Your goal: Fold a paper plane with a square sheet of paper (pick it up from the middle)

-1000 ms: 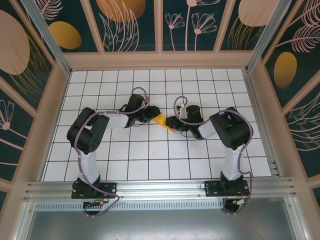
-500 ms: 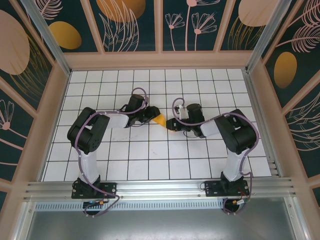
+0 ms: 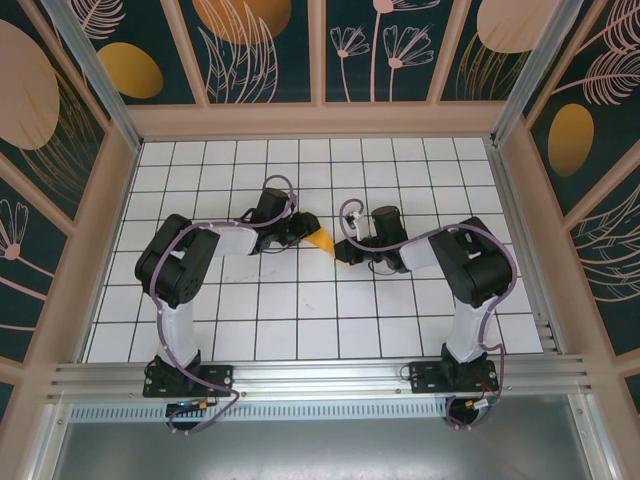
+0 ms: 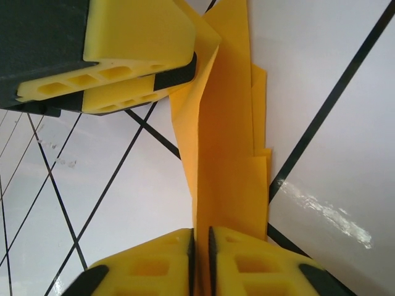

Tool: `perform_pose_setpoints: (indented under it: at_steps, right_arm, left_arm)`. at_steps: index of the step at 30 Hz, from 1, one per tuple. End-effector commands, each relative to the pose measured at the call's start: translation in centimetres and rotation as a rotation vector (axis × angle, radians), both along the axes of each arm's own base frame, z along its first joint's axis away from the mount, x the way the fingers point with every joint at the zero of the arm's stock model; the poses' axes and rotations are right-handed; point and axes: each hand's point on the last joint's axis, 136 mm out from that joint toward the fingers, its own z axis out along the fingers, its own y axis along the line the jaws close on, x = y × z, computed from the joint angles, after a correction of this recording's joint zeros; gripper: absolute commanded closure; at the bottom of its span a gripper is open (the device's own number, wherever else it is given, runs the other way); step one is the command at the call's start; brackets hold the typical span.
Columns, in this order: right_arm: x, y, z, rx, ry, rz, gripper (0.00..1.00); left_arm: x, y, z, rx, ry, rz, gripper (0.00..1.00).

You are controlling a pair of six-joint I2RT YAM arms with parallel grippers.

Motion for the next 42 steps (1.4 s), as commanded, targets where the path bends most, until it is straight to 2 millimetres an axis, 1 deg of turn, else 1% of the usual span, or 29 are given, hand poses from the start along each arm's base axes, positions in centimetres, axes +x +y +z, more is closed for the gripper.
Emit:
perform_pose_setpoints:
  at_steps: [1,3,7,15,19,21,22,25,31,35,42]
  right_arm:
    - [0.3,0.5,-0.1,0.020,-0.002,0.022,0.91]
    - [0.3,0.6,-0.1,0.026,0.007,0.021,0.96]
    - [0.3,0.6,0.1,0.048,0.031,0.017,1.00]
    - [0.6,0.4,0.7,0.157,0.158,-0.023,1.00]
    - [0.6,0.4,0.6,0.177,0.206,-0.037,1.00]
    - [0.7,0.3,0.1,0.165,0.233,-0.050,1.00]
    - [0.8,0.3,-0.1,0.161,0.244,-0.059,1.00]
    - [0.8,0.1,-0.7,0.160,0.291,-0.076,1.00]
    - [0.8,-0.2,-1.7,0.164,0.375,-0.115,1.00]
    - [0.8,-0.2,-2.5,0.154,0.418,-0.131,1.00]
    - [0.8,-0.6,-3.3,0.136,0.457,-0.159,1.00]
  left_arm:
    - [0.3,-0.2,-0.3,0.015,0.013,0.002,0.63]
    - [0.3,-0.2,-0.2,0.016,0.010,0.001,0.63]
    - [0.5,-0.2,0.5,0.018,-0.009,-0.005,0.63]
    - [0.6,-0.4,4.0,-0.018,-0.112,-0.026,0.58]
    - [0.1,-0.4,4.9,-0.043,-0.145,-0.037,0.57]
    - [-0.2,-0.4,5.4,-0.057,-0.158,-0.043,0.56]
    - [-0.6,-0.4,5.0,-0.057,-0.149,-0.047,0.56]
    - [-1.2,-0.9,4.9,-0.072,-0.147,-0.066,0.56]
    - [-2.4,-2.1,3.7,-0.081,-0.123,-0.105,0.57]
    - [-2.6,-2.7,3.2,-0.093,-0.112,-0.121,0.58]
    - [-2.7,-2.9,2.0,-0.087,-0.084,-0.126,0.60]
